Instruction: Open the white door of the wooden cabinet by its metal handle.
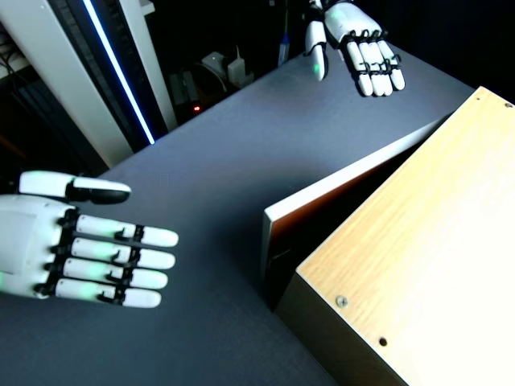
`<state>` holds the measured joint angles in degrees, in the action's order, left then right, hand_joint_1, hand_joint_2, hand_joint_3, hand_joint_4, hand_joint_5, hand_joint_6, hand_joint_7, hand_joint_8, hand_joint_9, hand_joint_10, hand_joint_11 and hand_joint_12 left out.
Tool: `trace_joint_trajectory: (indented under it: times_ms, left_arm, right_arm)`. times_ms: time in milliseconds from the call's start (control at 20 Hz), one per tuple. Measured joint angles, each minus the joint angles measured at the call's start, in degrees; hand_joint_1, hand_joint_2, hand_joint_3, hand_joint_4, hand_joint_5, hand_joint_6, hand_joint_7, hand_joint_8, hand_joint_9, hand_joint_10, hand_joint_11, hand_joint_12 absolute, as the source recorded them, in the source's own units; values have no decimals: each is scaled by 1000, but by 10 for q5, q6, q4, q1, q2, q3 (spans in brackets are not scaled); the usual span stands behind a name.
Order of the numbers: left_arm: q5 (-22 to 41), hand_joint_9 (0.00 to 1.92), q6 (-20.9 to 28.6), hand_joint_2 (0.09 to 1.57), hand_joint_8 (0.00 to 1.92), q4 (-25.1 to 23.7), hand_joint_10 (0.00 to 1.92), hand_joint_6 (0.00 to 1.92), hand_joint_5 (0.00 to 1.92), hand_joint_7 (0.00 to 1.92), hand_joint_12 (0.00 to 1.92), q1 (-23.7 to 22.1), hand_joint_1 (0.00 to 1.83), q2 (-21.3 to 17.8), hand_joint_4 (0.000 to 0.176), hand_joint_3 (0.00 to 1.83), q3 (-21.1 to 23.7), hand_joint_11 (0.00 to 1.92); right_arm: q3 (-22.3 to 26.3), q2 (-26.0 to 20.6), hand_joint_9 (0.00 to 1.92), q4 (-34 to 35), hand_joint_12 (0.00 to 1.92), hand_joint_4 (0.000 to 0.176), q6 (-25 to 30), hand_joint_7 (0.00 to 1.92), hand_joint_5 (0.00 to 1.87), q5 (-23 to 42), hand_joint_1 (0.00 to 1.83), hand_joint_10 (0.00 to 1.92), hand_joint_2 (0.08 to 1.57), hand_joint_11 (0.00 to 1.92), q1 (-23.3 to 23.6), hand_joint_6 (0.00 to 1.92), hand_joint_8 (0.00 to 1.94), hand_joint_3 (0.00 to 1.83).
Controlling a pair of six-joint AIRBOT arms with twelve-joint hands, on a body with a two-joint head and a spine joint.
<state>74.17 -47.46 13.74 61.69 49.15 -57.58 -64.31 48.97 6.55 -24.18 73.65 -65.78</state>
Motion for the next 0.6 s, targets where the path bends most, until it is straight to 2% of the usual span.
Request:
trace_joint_trajectory:
  times_ms: [250, 350, 600]
  left_arm:
    - [2, 124, 8, 1471, 11, -3, 14, 12, 171, 135, 147, 0, 0, 5, 0, 3, -2, 113]
    - [1, 96, 8, 1457, 1, -2, 1, 5, 161, 114, 128, 0, 0, 5, 0, 0, -2, 73]
    - [0, 113, 10, 1468, 3, -2, 7, 2, 156, 120, 138, 0, 0, 7, 0, 2, -3, 101]
  right_arm:
    - [0, 1, 11, -2, 97, 0, 0, 46, 84, -3, 173, 0, 1540, 34, 14, 0, 0, 4]
    - [-10, 3, 0, -13, 15, 0, 0, 4, 13, -11, 20, 0, 1548, 1, 25, 0, 0, 5]
    - [-43, 20, 0, -21, 0, 0, 0, 0, 0, -54, 0, 0, 1475, 0, 75, 0, 0, 0]
